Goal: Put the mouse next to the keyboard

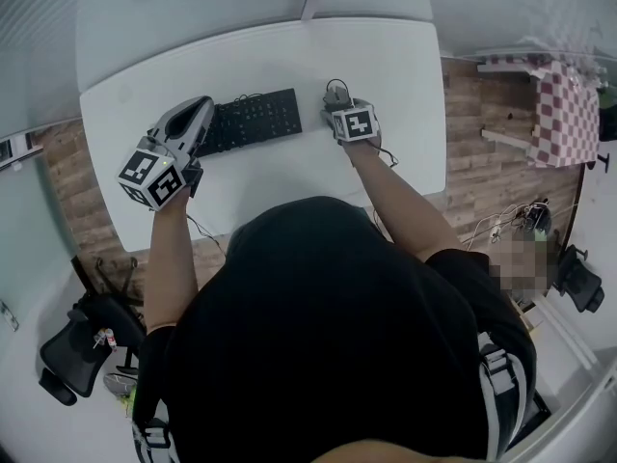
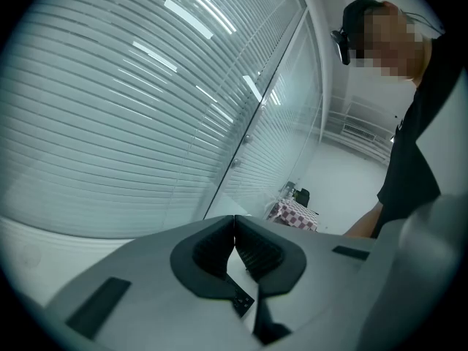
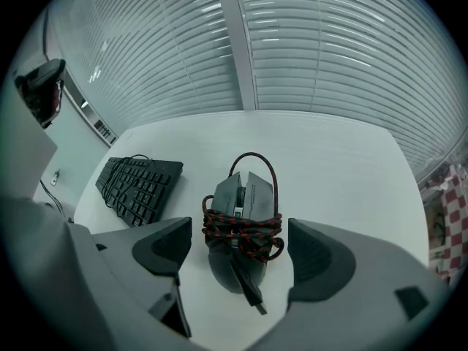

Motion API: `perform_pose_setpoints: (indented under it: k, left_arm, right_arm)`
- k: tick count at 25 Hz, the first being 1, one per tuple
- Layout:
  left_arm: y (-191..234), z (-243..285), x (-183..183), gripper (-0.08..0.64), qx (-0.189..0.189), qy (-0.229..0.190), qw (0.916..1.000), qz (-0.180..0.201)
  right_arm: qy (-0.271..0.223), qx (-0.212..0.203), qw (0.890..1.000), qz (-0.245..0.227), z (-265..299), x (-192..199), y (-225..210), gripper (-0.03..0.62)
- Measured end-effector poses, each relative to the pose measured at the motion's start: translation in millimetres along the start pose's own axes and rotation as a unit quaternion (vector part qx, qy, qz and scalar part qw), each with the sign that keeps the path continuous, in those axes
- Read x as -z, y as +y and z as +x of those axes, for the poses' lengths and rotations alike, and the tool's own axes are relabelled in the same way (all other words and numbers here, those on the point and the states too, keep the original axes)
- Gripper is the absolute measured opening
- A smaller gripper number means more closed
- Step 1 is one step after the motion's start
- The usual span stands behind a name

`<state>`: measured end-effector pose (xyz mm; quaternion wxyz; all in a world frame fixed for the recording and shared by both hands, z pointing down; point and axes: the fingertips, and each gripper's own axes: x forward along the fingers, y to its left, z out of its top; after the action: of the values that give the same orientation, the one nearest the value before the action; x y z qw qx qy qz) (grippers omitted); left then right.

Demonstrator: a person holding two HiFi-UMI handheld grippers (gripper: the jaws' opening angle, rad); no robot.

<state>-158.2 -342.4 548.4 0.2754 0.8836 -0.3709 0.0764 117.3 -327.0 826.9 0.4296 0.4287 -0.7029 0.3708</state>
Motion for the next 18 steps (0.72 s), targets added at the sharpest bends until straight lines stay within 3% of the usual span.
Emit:
perform_pose_setpoints:
  k: [18]
  left_arm:
    - [-40,-28,-11,0.023,0.004,-0.02,0.9994,0.026]
  right_arm:
    - [-0.044,-0.004,0.999,0.002,-48,-1,5,0.411]
